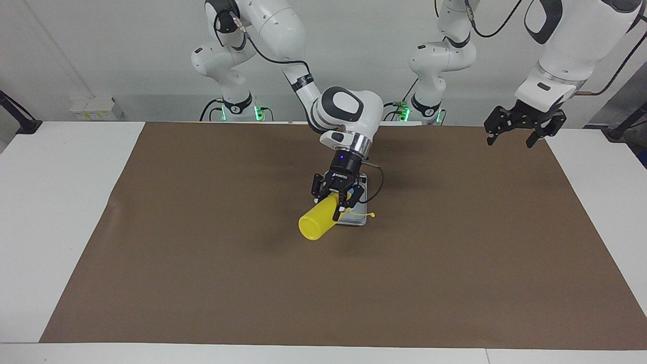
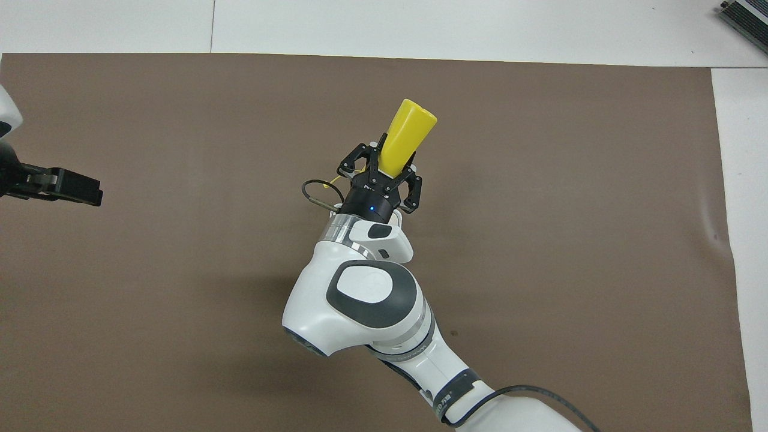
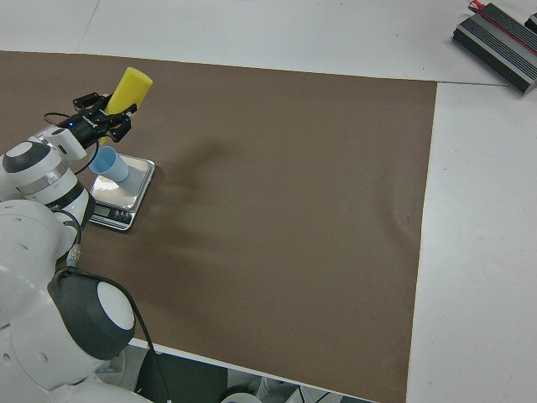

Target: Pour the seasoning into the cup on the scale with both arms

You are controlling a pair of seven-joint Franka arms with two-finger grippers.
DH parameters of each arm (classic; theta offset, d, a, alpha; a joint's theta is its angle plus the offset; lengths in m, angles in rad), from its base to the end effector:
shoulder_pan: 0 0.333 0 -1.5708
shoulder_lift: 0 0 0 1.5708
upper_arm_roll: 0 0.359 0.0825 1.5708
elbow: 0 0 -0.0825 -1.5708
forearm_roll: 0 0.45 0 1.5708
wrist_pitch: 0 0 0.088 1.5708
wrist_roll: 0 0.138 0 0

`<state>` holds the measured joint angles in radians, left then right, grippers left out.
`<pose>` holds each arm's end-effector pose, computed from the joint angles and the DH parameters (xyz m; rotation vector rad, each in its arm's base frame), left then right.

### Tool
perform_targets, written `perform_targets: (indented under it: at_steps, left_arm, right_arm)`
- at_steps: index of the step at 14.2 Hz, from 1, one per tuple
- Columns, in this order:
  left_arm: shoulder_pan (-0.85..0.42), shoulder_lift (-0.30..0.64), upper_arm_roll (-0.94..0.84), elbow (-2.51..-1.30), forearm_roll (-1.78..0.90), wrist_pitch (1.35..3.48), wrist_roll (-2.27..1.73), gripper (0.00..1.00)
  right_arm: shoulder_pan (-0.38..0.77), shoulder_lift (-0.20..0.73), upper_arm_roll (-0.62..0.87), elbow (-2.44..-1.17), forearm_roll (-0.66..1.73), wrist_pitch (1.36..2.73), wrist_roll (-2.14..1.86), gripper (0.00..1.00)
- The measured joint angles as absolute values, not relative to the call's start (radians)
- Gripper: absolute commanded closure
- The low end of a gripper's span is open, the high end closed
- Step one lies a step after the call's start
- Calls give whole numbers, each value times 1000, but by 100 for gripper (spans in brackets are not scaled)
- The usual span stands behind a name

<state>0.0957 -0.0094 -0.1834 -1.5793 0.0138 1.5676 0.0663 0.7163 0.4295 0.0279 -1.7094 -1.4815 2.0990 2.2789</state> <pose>0.6145 -0.0526 0.6374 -3.1168 0.2404 0.0036 0.6164 0.4631 0.3678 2.3712 -0.8004 1.7385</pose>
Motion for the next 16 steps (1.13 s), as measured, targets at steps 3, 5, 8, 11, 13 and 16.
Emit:
perform_targets:
  at_steps: [3, 5, 8, 11, 13, 16]
  left_arm:
    - [96, -9, -183, -1579, 14, 1568, 66, 0]
    - [96, -9, -183, -1579, 14, 1568, 66, 0]
    - [96, -9, -184, -1579, 14, 1568, 66, 0]
    - [96, -9, -184, -1580, 14, 1568, 66, 0]
    - [96, -9, -184, -1580, 14, 1568, 66, 0]
    - [96, -9, -183, -1580, -1, 1570, 47, 0]
  right_arm:
    - [714, 426, 27, -1709, -1481, 2099, 2279, 100]
    - [713, 421, 27, -1708, -1465, 2104, 2279, 100]
    - [700, 390, 26, -1707, -1349, 2158, 2279, 100]
    - [669, 338, 26, -1707, -1157, 2199, 2251, 100]
    - [665, 312, 26, -1709, -1009, 2203, 2238, 100]
    - [649, 295, 26, -1711, -767, 2201, 2235, 100]
